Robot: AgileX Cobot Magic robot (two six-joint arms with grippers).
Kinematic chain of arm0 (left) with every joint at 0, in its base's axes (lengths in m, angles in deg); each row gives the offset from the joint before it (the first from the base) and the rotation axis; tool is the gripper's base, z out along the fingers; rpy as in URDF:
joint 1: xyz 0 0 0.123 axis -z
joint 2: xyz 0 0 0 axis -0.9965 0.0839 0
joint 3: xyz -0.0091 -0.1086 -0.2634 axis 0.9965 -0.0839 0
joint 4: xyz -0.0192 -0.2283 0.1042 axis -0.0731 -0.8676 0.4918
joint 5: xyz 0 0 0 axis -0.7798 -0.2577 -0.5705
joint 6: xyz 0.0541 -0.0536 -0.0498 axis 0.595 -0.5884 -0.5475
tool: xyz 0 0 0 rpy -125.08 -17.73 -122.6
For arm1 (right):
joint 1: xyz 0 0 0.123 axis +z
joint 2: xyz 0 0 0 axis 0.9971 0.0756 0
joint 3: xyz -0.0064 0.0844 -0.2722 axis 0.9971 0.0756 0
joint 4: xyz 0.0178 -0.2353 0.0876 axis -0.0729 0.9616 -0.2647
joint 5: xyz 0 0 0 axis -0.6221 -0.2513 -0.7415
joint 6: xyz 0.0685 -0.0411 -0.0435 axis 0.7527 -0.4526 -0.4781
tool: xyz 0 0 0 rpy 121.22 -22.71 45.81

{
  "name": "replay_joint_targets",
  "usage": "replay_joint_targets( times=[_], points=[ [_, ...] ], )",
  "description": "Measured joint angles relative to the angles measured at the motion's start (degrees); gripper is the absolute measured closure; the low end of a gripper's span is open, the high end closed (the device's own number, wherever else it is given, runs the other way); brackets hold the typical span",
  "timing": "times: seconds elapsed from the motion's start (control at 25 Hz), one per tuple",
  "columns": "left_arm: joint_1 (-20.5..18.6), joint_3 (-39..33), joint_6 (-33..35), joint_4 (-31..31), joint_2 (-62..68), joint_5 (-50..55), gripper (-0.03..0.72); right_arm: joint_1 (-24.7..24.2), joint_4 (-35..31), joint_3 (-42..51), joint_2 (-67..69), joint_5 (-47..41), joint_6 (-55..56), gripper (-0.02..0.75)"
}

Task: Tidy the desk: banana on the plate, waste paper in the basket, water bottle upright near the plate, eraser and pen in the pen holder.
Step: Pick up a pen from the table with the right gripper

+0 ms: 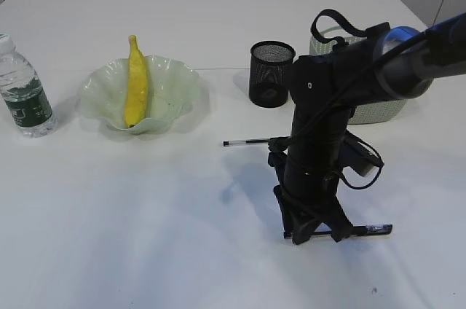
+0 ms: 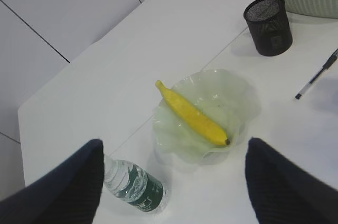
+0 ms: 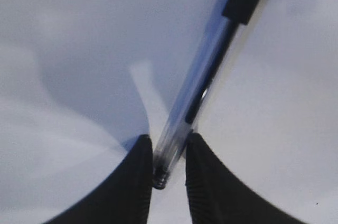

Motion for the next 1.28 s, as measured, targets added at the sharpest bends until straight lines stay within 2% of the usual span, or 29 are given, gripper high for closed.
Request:
replay_joint_targets(
  times=[0.08,0.16,0.24,0.76,1.28],
  points=[
    [0.0,0.0,0.0,0.3,0.0,0.0,0.095,0.0,0.0,0.0,0.0,0.1,0.0,0.582],
    [0.0,0.0,0.0,0.7,0.0,0.0,0.095,0.0,0.2,0.0,0.0,0.6,-0.1,0.651],
    [0.0,0.0,0.0,0.8,0.0,0.0,0.095,0.0,0.2,0.0,0.0,0.6,-0.1,0.682],
    [0.0,0.0,0.0,1.0,0.0,0.0,0.095,0.0,2.8,-0.1,0.0,0.6,-9.1,0.687],
    [0.0,0.0,0.0,1.0,0.0,0.0,0.095,0.0,2.9,-0.1,0.0,0.6,-13.0,0.687]
  ],
)
